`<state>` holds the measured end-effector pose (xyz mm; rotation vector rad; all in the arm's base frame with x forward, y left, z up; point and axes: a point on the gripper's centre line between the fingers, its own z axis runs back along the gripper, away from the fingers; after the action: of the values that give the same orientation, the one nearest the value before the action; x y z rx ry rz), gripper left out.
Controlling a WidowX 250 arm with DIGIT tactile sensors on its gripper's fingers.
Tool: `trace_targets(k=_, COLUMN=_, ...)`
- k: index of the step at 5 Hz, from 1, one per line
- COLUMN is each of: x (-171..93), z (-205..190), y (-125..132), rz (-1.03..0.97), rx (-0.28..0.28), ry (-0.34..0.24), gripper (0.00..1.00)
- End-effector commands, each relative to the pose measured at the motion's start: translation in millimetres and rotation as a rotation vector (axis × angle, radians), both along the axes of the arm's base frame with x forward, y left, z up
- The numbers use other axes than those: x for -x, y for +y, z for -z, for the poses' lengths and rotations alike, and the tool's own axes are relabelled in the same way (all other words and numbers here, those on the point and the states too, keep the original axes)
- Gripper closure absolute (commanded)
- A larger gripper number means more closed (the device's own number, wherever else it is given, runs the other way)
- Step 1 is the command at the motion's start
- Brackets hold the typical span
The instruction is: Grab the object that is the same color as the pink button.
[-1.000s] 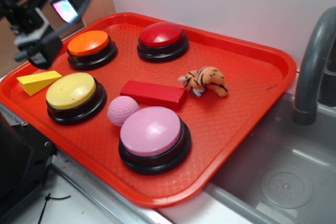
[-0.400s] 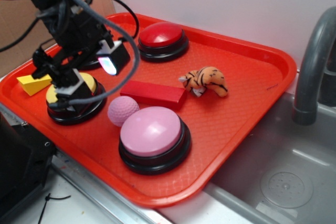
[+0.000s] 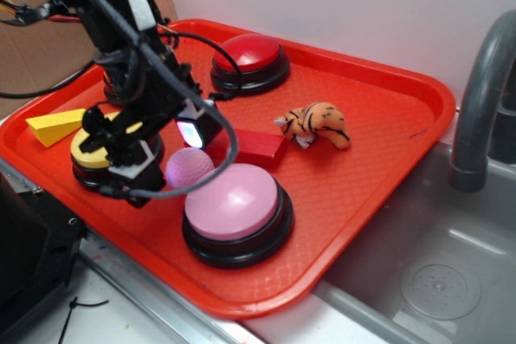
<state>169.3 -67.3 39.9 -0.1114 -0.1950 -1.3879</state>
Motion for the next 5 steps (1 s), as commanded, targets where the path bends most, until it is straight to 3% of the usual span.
trace_targets(k=1, x=-2.5, z=2.5, y=-12.9, rz=0.033, rx=0.026, ry=-0.019, gripper=0.33)
trace_targets(k=2, x=-0.3, z=-1.9, y=-11.0, rz=0.024, rx=0.027, ry=-0.025, gripper=1.00)
trace_targets(k=3, x=0.4, z=-8.9, y=-4.9, rz=0.029, rx=0.068, ry=-0.041, gripper=1.00)
trace_targets(k=4, x=0.4, z=-15.9, y=-0.9, rz=-0.006, rx=0.070, ry=-0.039, gripper=1.00)
trace_targets(k=5, x=-2.9, z=-31.9, y=0.1, rz=-0.134, rx=0.105, ry=0.054, gripper=1.00)
